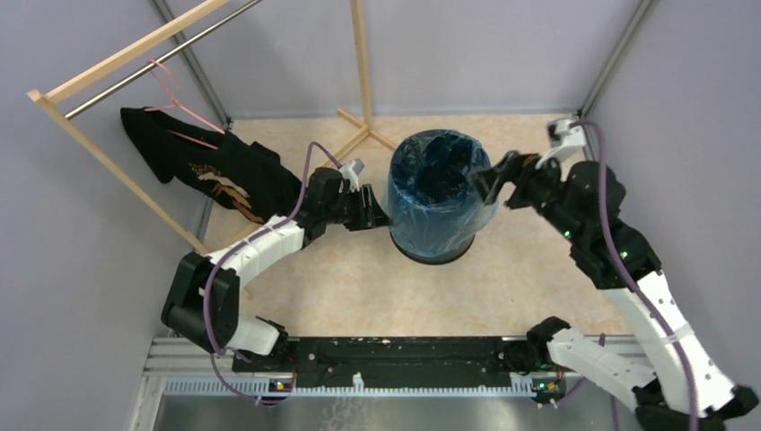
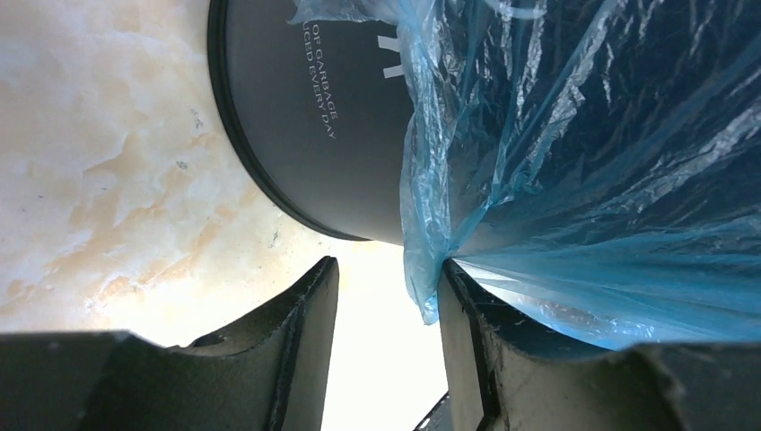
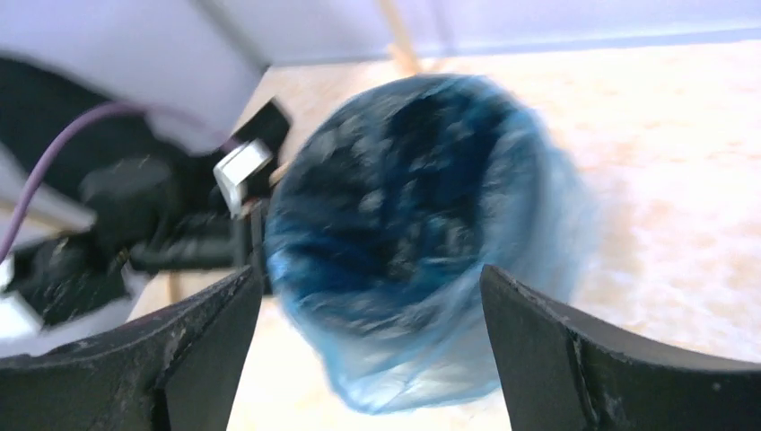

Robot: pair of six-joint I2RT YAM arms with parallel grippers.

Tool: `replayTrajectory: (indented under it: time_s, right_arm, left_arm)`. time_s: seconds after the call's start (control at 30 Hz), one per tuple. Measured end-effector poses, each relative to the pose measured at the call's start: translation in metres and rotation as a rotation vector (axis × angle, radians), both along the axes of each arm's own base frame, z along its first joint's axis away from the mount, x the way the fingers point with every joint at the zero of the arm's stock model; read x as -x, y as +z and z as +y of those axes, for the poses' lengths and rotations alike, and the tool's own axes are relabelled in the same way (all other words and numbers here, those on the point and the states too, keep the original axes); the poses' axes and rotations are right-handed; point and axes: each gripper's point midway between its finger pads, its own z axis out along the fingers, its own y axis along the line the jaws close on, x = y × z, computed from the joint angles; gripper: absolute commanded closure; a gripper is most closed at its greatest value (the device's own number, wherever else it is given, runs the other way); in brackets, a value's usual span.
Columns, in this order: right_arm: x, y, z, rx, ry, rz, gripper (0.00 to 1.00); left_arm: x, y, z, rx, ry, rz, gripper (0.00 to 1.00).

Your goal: Put the trash bags into the trash bin

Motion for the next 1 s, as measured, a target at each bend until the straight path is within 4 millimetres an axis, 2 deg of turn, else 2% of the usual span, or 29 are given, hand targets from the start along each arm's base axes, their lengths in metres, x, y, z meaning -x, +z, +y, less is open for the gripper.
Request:
replayTrajectory:
  time_s: [0.07,0.13,0.23,0.3,0.4,0.47,0.63,0.73,0.9,1.0]
  right_arm:
    - [-0.023,0.001,-0.036,-0.026,-0.105,0.011,0.17]
    - [-0.045,-0.008,-0.065,-0.087,-0.159,0.046,0.19]
    - [-0.072,-0.040,-0.095,-0.203,-0.189,0.151,0.19]
    - [-0.087,-0.073,-0.109,-0.298,-0.195,0.248,0.22]
    - [-0.092,-0.114,-0.106,-0.404,-0.160,0.378,0.23]
    - [-0.092,-0.129,-0.099,-0.445,-0.126,0.422,0.23]
    - [-0.093,-0.136,-0.092,-0.491,-0.071,0.415,0.44]
    - [-0.097,-0.140,-0.090,-0.508,-0.046,0.406,0.51]
    - [-0.099,-0.167,-0.083,-0.543,-0.018,0.461,0.61]
    - [-0.099,-0.178,-0.077,-0.556,0.001,0.487,0.75]
  left_arm:
    - [0.000,0.001,0.000,0.000,0.000,-0.003,0.49]
    - [0.000,0.001,0.001,-0.005,-0.001,-0.006,0.48]
    - [0.002,0.006,0.002,-0.006,-0.001,-0.015,0.47]
    - [0.003,0.012,0.003,-0.002,0.000,-0.026,0.47]
    - [0.004,0.021,0.004,0.007,0.001,-0.048,0.47]
    - [0.004,0.023,0.004,0.011,0.001,-0.054,0.48]
    - [0.006,0.025,0.002,0.023,-0.006,-0.050,0.50]
    - [0.006,0.028,0.000,0.038,-0.011,-0.048,0.53]
    - [0.005,0.028,-0.006,0.068,-0.027,-0.042,0.57]
    - [0.005,0.027,-0.008,0.077,-0.031,-0.032,0.59]
